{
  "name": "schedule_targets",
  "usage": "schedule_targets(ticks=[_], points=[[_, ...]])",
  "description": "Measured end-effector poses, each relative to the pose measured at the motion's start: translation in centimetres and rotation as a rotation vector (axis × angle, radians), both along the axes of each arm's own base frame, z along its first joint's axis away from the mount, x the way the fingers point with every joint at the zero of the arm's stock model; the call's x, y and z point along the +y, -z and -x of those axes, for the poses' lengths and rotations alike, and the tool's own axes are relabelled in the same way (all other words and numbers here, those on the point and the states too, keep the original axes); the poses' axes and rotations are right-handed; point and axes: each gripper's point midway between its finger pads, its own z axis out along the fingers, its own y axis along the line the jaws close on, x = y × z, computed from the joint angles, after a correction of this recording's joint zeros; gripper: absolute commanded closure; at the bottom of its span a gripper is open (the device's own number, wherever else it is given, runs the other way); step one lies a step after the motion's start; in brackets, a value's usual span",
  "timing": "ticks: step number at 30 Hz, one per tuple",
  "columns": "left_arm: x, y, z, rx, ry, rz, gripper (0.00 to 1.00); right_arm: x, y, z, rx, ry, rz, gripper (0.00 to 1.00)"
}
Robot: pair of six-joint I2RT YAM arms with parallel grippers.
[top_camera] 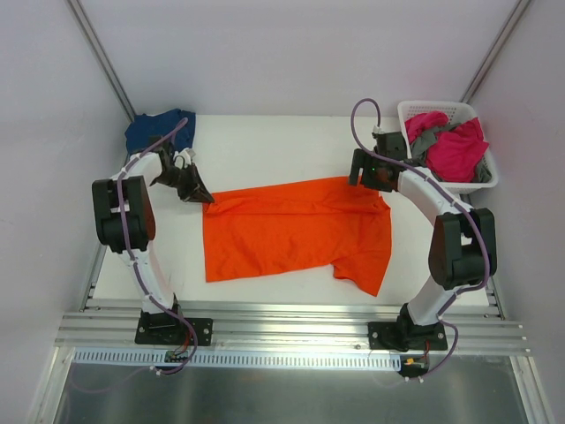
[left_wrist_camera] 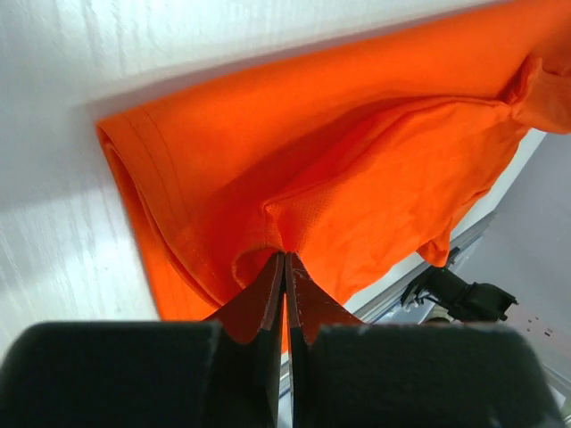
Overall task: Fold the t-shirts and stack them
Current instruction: Fold the tshirt
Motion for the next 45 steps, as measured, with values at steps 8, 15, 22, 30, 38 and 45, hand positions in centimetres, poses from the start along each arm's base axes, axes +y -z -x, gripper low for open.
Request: schedule_targets(ticks=[8, 15, 22, 30, 38, 45], points=[[-0.3, -1.8, 1.4, -0.034, 0.002, 0.001, 1.00, -0.2, -0.2, 0.3, -0.005, 0.002, -0.001, 0.20], [-0.6, -1.3, 3.3, -0.002, 0.005, 0.007, 1.00, -0.8, -1.1, 1.4, -0.023, 0.011, -0.005, 0.20], [-0.5, -0.8, 4.9, 0.020, 0.017, -0.006, 1.00, -1.6, -2.0, 3.0, -0.047, 0.024, -0.010, 0.19], [0.2, -0.1, 5.9, 0.030, 0.026, -0.064, 1.00, -2.6, -2.3, 4.3, -0.055, 0.042, -0.011, 0.19], [0.7, 0.4, 6.3, 0.041, 0.032, -0.102, 1.00, -3.6, -1.5, 4.9, -0.039, 0.064, 0.004, 0.32], [0.9, 0.7, 6.3, 0.045, 0.038, -0.113, 1.00, -3.6, 1.5, 2.5, 0.042, 0.059, 0.016, 0.51]])
